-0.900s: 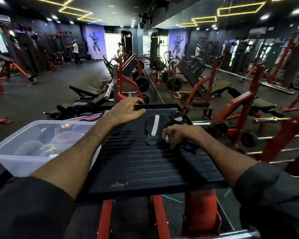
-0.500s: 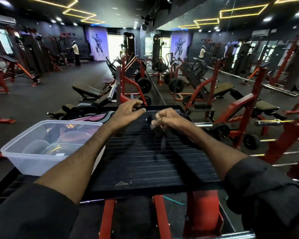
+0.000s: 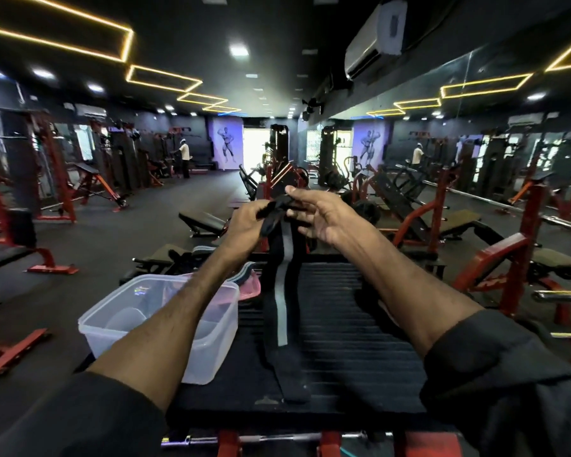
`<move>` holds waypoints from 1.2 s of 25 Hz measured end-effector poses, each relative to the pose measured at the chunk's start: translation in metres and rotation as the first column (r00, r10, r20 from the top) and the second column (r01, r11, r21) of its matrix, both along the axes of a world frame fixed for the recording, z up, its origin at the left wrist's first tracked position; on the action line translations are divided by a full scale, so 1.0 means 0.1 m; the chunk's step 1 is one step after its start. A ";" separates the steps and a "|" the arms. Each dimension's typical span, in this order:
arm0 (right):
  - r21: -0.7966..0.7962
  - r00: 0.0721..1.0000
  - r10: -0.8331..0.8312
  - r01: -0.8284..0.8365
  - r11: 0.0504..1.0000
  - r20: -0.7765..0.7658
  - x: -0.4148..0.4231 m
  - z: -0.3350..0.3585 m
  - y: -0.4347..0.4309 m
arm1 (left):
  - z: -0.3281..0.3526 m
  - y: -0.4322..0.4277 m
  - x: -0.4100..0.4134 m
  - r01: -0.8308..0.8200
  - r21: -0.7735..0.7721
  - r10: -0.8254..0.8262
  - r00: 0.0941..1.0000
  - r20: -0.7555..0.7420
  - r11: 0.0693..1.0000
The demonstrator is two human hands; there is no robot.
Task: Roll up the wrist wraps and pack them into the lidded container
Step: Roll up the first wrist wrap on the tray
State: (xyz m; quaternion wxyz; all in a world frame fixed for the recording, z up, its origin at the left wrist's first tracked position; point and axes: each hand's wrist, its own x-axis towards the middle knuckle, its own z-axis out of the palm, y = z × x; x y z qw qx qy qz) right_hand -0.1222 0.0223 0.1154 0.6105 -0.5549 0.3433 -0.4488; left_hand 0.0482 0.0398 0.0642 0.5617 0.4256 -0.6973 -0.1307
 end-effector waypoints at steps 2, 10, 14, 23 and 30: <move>-0.058 0.997 -0.010 0.005 0.998 -0.081 -0.02 0.01 0.03 | -0.04 -0.04 0.03 -0.079 -0.049 0.078 0.997 -0.020 0.996; -0.432 0.948 -0.057 -0.088 0.898 -0.312 -0.48 0.16 0.10 | -0.03 0.05 -0.18 0.101 -0.029 -0.104 0.976 -0.191 0.994; -0.547 0.938 -0.050 -0.157 0.822 -0.344 -0.62 0.08 0.08 | -0.07 0.16 -0.45 0.346 0.086 -0.258 0.821 -0.509 0.934; -0.639 0.965 -0.152 -0.020 0.769 -0.213 -0.67 -0.56 -0.31 | -0.39 0.01 -0.50 0.412 0.419 -0.188 0.857 -0.480 0.809; -0.481 0.972 -0.109 -0.004 0.877 -0.207 -0.69 -1.28 -0.56 | -0.87 -0.21 -0.57 0.360 0.594 -0.040 0.875 -0.482 0.719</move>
